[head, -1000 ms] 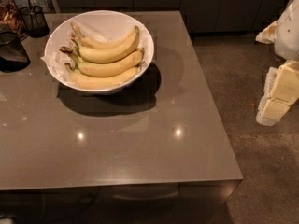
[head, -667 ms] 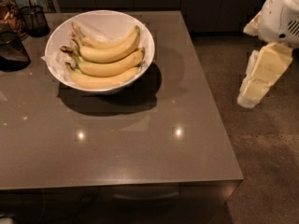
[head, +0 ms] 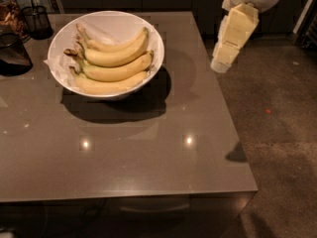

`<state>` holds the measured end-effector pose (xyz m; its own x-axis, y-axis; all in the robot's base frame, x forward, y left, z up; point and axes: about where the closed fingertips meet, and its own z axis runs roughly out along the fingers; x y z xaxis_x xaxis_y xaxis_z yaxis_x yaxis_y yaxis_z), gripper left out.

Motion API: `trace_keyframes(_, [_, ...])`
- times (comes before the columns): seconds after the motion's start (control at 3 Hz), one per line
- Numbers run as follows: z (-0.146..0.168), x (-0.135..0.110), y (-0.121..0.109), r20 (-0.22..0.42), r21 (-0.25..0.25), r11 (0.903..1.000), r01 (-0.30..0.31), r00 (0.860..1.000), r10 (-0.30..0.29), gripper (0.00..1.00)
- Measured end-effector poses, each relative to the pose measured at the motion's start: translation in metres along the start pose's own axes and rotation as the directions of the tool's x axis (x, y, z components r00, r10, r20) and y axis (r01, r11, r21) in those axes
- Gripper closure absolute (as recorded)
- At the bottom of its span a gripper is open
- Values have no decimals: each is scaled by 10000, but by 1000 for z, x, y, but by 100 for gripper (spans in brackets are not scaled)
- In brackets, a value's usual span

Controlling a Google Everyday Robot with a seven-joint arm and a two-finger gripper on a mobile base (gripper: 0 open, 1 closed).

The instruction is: Pick banana from white bowl

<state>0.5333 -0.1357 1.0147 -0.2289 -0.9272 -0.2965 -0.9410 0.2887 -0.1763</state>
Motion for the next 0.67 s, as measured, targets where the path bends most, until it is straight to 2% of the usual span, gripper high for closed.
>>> trace_keyframes(0.33, [-1, -13, -7, 285, 262, 9996, 126, 9995, -134, 0])
trace_keyframes(0.67, [5, -36, -17, 576, 211, 9987, 468, 9972, -479, 0])
